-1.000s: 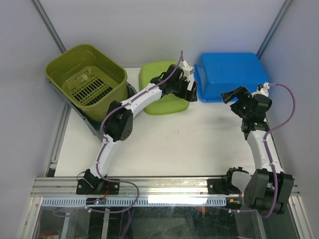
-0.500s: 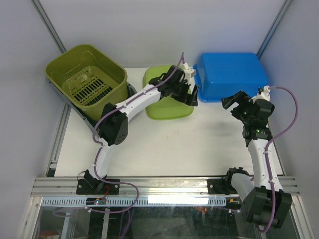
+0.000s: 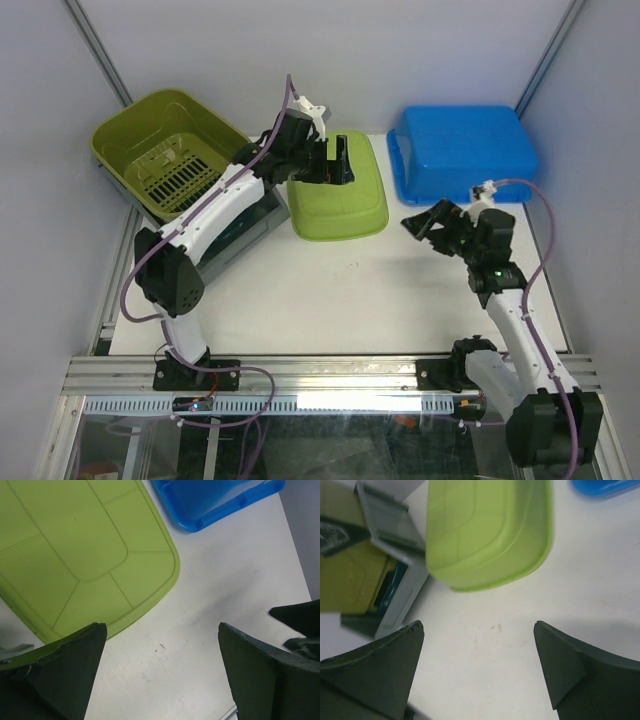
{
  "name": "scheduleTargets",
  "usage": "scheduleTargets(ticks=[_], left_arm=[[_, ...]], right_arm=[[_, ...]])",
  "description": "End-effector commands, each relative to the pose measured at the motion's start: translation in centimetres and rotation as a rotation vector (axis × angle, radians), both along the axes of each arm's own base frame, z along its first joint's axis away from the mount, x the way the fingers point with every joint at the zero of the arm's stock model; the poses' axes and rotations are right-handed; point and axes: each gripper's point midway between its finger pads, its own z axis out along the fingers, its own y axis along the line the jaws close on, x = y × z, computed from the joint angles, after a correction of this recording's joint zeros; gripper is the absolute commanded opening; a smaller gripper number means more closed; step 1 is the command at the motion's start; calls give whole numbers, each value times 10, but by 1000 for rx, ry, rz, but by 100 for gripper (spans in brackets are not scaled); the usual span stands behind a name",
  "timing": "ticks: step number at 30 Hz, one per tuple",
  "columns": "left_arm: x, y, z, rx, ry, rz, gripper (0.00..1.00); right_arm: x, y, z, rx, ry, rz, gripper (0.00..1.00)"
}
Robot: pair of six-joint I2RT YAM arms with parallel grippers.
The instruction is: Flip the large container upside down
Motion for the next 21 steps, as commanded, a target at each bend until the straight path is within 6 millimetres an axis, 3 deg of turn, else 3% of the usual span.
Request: scheduleTargets(ticks=[1, 5, 8, 15, 21], left_arm=[[-30, 22, 79, -67, -134, 50, 99], [-43, 54, 115, -52, -205, 138, 99], [-50, 77, 135, -47, -242, 221, 99], [-66, 122, 165, -52, -302, 369, 99], [-75, 137, 171, -53, -311, 405, 99]], right_arm=[[-8, 67, -5, 39, -1, 154, 95], [-15, 142, -25, -32, 29, 278, 95], [-12, 184, -39, -56, 57, 330, 95], [8, 265, -59, -83, 103, 380, 88], [36, 311, -69, 7, 80, 390, 66]])
